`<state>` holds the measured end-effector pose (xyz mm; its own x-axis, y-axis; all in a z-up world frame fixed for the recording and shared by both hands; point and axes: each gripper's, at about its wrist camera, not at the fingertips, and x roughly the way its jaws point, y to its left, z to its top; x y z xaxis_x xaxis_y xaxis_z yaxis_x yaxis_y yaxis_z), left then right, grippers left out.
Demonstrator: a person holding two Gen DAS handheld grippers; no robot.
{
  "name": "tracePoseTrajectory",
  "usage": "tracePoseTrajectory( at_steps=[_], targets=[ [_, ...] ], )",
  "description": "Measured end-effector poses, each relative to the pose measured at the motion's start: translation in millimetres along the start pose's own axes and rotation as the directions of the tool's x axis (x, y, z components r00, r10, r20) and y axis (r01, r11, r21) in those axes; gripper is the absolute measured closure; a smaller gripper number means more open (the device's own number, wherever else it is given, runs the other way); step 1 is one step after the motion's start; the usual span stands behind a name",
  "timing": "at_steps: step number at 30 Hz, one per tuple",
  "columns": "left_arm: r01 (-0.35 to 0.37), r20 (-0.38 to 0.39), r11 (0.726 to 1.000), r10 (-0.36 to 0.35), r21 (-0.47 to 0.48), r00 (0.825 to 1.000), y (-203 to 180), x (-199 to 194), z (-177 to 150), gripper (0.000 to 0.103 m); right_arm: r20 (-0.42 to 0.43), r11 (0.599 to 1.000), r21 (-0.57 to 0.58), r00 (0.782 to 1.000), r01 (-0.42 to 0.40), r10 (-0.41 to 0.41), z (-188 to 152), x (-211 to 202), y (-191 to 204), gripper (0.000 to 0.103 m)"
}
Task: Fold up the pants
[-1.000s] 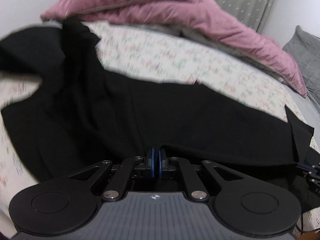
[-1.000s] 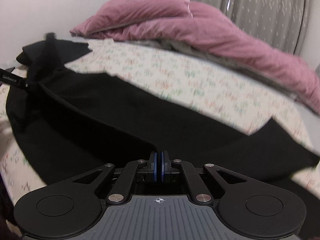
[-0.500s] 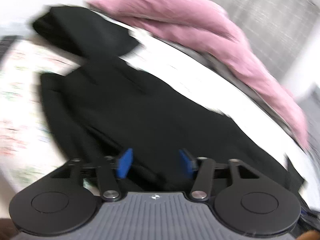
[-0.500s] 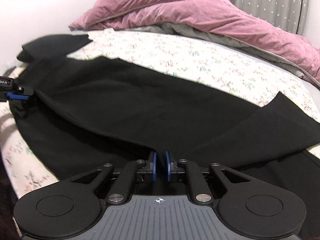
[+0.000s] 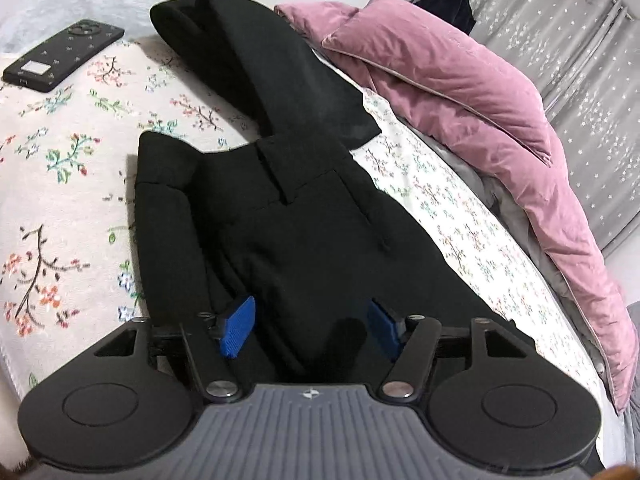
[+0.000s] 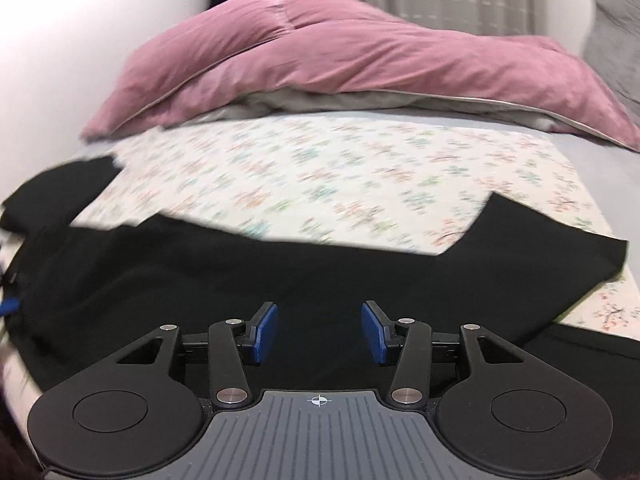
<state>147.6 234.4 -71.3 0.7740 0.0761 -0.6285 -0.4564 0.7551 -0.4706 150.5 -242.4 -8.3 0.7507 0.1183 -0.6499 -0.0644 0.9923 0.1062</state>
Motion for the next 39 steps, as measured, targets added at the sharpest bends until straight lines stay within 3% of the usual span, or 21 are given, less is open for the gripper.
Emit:
tracePoseTrajectory(
  at_steps=[7, 14, 16, 17, 18, 19, 23, 27, 31, 39],
  targets=[
    [-0.052, 0.041, 0.999, 0.052, -0.004, 0.998, 2, 2, 2, 0.075, -0.042, 0.972, 0.073, 0.975, 0.222, -0.220, 34, 73, -42, 0.051],
    [-0.086, 0.065, 0.996, 0.085, 0.016, 0.994, -2, 5, 1, 0.082, -0.117, 0.913, 0.117, 0.918, 0.391, -0.379, 49, 138, -81, 0.053],
    [-0.099, 0.072, 0.995, 0.097, 0.033, 0.993, -4, 6, 0, 0.088, -0.131, 0.902, 0.115, 0.907, 0.415, -0.400, 48, 147, -87, 0.063],
    [-0.108, 0.076, 0.993, 0.105, 0.043, 0.992, -5, 6, 0, 0.091, -0.124, 0.904, 0.116, 0.909, 0.412, -0.398, 46, 148, -90, 0.073],
    [-0.119, 0.078, 0.991, 0.115, 0.053, 0.990, -7, 6, -1, 0.095, -0.117, 0.902, 0.113, 0.907, 0.416, -0.404, 46, 148, -92, 0.093],
    [-0.133, 0.075, 0.989, 0.127, 0.069, 0.989, -8, 7, -1, 0.099, -0.117, 0.894, 0.095, 0.897, 0.438, -0.427, 46, 148, -92, 0.101],
    [-0.158, 0.098, 0.979, 0.147, 0.125, 0.984, -15, 5, 0, 0.100, -0.077, 0.875, 0.107, 0.881, 0.472, -0.466, 50, 119, -102, 0.102],
    [-0.154, 0.142, 0.981, 0.136, 0.121, 0.981, -16, -7, 6, 0.100, -0.017, 0.871, 0.156, 0.883, 0.466, -0.469, 56, 59, -118, 0.102],
    [-0.150, 0.168, 0.983, 0.130, 0.107, 0.977, -16, -19, 16, 0.101, 0.038, 0.858, 0.183, 0.869, 0.479, -0.493, 45, -9, -132, 0.102],
    [-0.200, 0.196, 0.972, 0.174, 0.123, 0.965, -17, -42, 19, 0.101, 0.010, 0.835, 0.395, 0.907, 0.383, -0.421, -41, -93, -152, 0.102]
  ],
)
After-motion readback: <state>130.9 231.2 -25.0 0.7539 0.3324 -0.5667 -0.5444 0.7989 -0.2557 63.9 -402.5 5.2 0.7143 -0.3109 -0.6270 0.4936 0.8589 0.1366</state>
